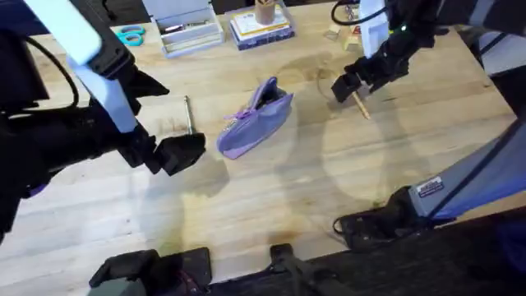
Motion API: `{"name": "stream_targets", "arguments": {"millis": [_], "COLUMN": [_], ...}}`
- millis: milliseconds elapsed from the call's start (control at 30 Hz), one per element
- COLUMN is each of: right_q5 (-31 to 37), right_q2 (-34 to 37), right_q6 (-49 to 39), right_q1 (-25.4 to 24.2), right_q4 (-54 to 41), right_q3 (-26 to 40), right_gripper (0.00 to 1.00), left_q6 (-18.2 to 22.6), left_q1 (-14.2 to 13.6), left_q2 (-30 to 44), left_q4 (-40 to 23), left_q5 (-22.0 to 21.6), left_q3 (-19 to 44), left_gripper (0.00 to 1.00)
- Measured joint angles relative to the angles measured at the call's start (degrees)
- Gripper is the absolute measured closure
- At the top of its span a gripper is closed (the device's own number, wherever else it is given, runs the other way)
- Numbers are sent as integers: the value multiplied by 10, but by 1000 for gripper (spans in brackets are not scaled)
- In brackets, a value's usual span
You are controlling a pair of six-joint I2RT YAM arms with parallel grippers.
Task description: Unzip the bag, pick up the pens from the table one at a time and place them inside, then zip the bag closed.
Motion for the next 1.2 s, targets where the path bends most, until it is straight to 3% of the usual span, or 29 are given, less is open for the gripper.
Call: {"name": "stream_targets", "arguments": {"millis": [267, 433, 500, 533, 633, 1033, 1200], "right_q5": [6, 15, 16, 19, 21, 15, 14], "right_q2": [2, -9, -10, -10, -10, -12, -56], "right_q6": [11, 22, 28, 39, 48, 58, 57], "right_q1": [0, 0, -1, -1, -2, 11, 44], "right_q4": [58, 84, 89, 93, 97, 64, 64], "right_q3": [-49, -68, -69, -69, -69, -46, -11], "right_gripper": [7, 167, 356, 652, 937, 972, 970], "left_q6": [0, 0, 0, 0, 0, 0, 0], "left_q1": [0, 0, 0, 0, 0, 0, 0], "left_q2": [0, 0, 0, 0, 0, 0, 0], "left_q4": [0, 0, 0, 0, 0, 0, 0], "left_q5": [0, 0, 0, 0, 0, 0, 0], "left_q3": [0, 0, 0, 0, 0, 0, 0], "left_gripper": [7, 7, 7, 7, 7, 7, 7]}}
